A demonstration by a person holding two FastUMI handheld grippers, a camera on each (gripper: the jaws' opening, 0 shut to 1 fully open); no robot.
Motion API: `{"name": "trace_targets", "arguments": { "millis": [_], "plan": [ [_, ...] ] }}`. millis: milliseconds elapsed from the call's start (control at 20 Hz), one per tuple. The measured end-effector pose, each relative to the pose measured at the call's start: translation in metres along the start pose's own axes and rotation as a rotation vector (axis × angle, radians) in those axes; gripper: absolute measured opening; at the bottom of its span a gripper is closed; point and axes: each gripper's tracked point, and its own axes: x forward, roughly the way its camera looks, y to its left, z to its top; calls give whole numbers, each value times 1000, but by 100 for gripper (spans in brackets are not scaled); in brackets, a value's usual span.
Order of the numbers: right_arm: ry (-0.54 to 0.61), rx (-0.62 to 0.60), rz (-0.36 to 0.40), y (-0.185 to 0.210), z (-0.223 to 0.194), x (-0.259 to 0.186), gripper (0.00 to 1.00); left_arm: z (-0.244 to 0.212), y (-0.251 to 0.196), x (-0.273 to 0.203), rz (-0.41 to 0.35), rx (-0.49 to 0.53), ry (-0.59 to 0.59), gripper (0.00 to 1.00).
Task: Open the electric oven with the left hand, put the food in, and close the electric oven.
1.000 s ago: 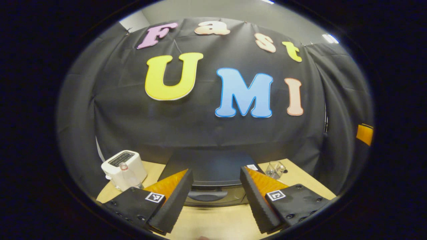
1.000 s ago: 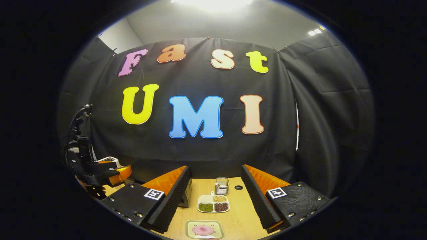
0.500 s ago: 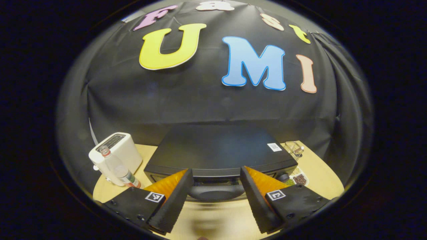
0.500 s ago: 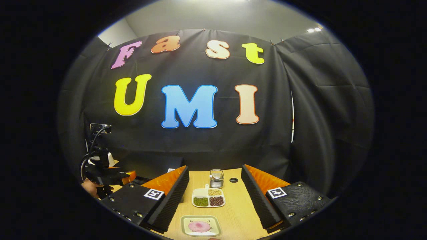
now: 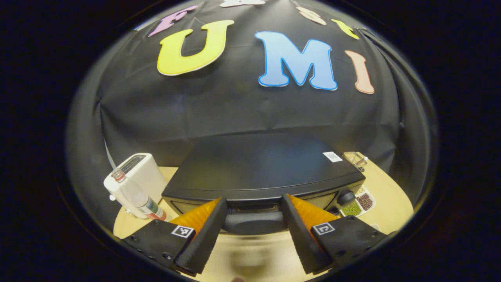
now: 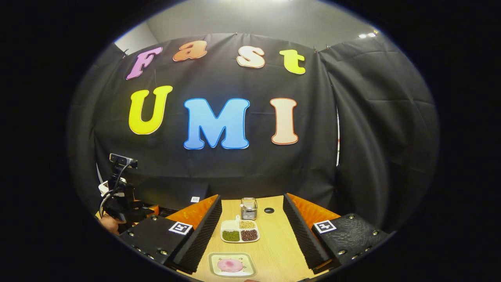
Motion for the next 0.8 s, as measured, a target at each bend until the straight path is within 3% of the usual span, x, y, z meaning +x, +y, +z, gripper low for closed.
{"name": "trace_targets", "arguments": {
  "millis": [100,150,550,750,800],
  "plan": [
    [1,1,6,2,-1,-1,97,-2,0,-2,-3,-16,9,95],
    [0,1,10,3,0,-3,97,-4,1,-4,-3,-11,11,99],
    [0,-5,30,3,-3,-15,97,-33,-3,-35,-12,-9,25,99],
    [5,-2,36,3,-7,-20,97,-52,-5,-48,-20,-26,55,90],
    [6,-2,36,3,-8,-21,97,-57,-5,-50,-18,-35,65,95]
  ]
}}
